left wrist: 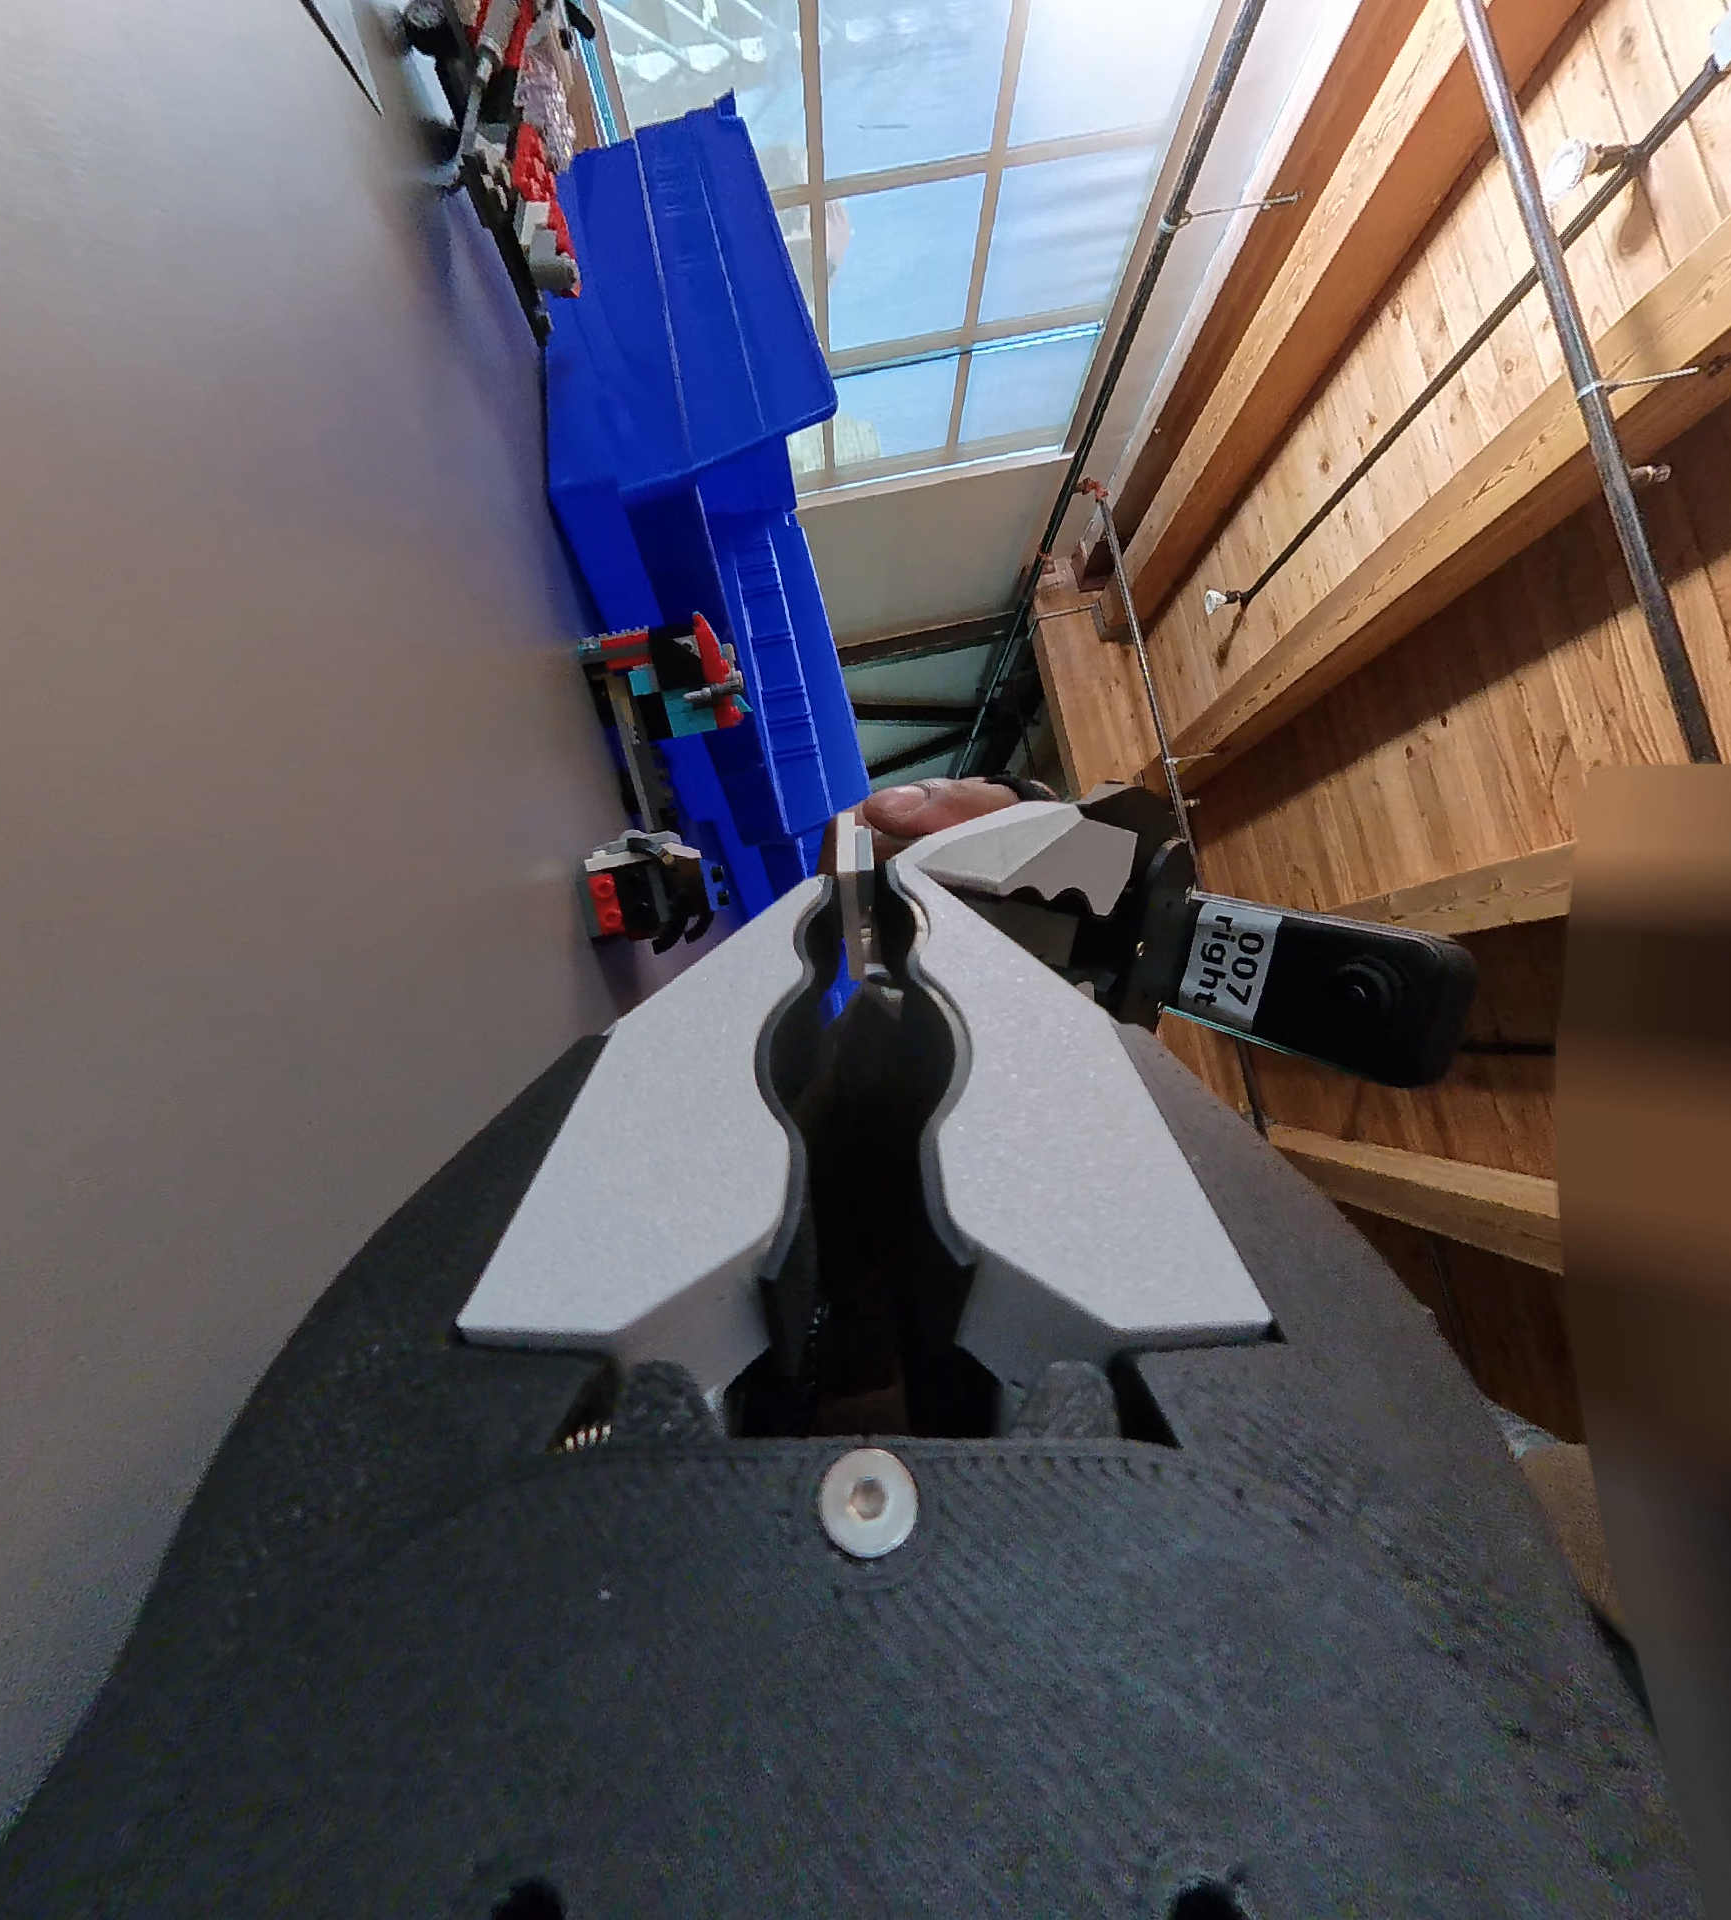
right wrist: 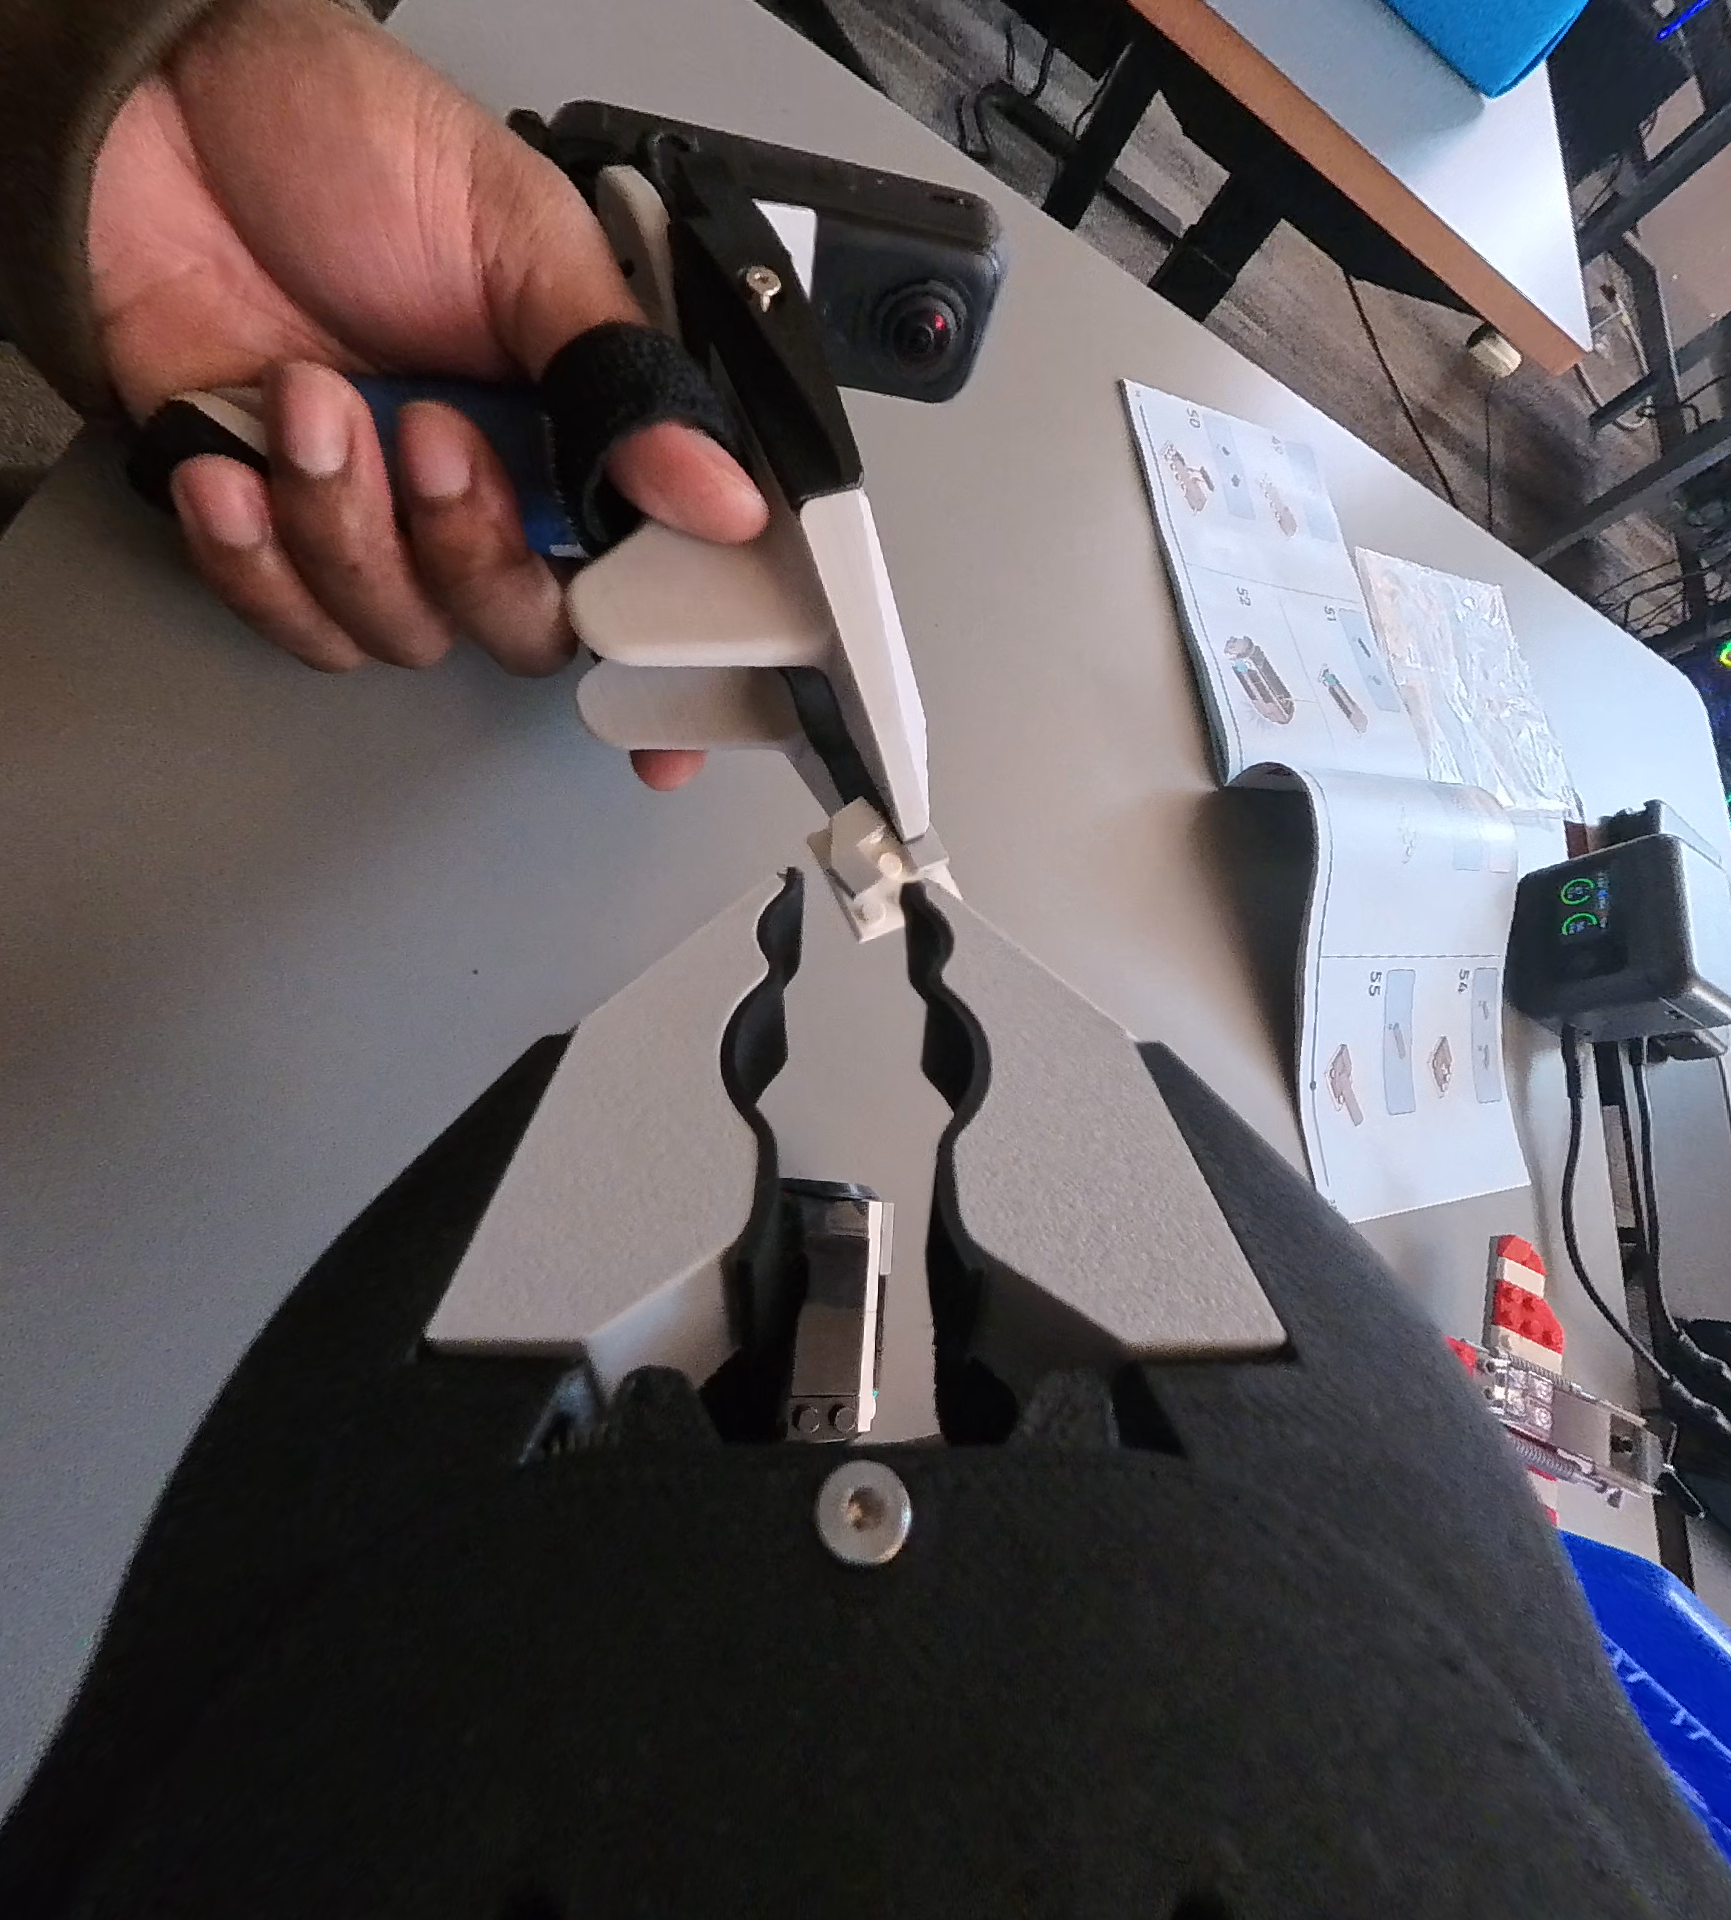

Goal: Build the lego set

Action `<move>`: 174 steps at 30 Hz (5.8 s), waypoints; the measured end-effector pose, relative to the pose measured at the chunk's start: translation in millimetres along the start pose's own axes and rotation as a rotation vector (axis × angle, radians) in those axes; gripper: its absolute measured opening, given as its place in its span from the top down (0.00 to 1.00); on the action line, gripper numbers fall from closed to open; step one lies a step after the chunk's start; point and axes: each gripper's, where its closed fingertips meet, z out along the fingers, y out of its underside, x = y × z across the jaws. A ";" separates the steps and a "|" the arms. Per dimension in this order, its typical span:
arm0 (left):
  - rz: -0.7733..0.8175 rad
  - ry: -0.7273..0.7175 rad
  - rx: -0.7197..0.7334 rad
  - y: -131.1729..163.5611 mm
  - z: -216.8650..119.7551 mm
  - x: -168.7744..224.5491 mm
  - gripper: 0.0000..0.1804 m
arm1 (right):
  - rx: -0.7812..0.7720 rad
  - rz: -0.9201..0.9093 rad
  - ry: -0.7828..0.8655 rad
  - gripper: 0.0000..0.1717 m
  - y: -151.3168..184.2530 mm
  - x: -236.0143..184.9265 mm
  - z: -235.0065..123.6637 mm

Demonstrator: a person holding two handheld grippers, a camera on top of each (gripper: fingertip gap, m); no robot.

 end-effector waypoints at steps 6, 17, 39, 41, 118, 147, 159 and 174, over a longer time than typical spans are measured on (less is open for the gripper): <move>-0.016 -0.011 0.050 -6.2 -4.1 -2.1 0.96 | 0.045 0.177 0.087 0.83 -3.3 10.5 -5.0; -0.058 -0.039 0.132 -8.9 -10.3 -4.9 0.96 | 0.227 0.676 0.326 0.71 -0.3 10.8 -9.9; -0.066 -0.028 0.123 8.8 -0.7 6.1 0.96 | 0.224 0.670 0.332 0.75 1.0 8.3 -5.5; -0.070 -0.027 0.121 9.0 -0.8 5.6 0.96 | 0.219 0.672 0.332 0.75 2.4 8.5 -4.5; 0.060 0.182 0.223 14.6 9.6 36.6 0.96 | 0.741 1.410 -0.093 0.95 -19.4 3.2 -24.8; 0.137 0.341 0.269 15.6 9.0 56.0 0.94 | 0.864 1.444 -0.128 0.95 -32.6 5.7 -34.4; 0.173 0.328 0.225 15.7 10.1 56.8 0.94 | 0.864 1.452 -0.148 0.96 -32.0 6.4 -36.1; 0.180 0.329 0.218 13.3 8.3 56.6 0.96 | 0.862 1.476 -0.196 0.96 -34.3 5.5 -35.2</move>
